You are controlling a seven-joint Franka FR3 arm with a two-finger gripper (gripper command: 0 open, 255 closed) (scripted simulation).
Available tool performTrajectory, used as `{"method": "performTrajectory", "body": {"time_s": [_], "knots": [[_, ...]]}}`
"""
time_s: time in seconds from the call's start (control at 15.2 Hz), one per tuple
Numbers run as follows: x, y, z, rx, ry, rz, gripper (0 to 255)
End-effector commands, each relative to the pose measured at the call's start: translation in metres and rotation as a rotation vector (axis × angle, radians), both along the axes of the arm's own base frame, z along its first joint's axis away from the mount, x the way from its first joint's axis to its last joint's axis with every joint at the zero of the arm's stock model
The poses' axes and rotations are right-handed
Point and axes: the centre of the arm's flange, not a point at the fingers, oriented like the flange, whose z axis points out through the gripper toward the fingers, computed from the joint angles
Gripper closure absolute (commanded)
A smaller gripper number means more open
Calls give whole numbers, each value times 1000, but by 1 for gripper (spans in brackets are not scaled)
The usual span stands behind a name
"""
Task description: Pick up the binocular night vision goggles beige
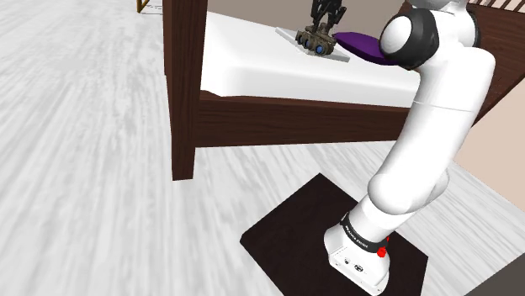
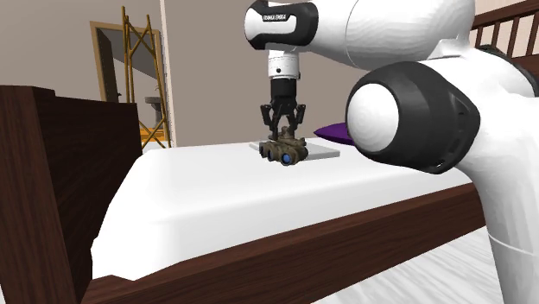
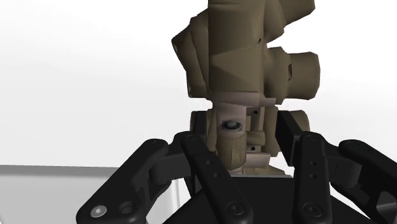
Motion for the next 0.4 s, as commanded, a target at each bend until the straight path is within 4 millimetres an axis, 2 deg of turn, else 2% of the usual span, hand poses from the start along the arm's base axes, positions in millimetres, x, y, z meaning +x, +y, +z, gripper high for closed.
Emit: {"method": "performTrajectory", "body": {"time_s": [0.0, 0.2, 0.33], "knots": [[0, -1, 11, 0, -1, 0, 255], [0, -1, 27, 0, -1, 0, 255], [0, -1, 28, 0, -1, 0, 255]]}}
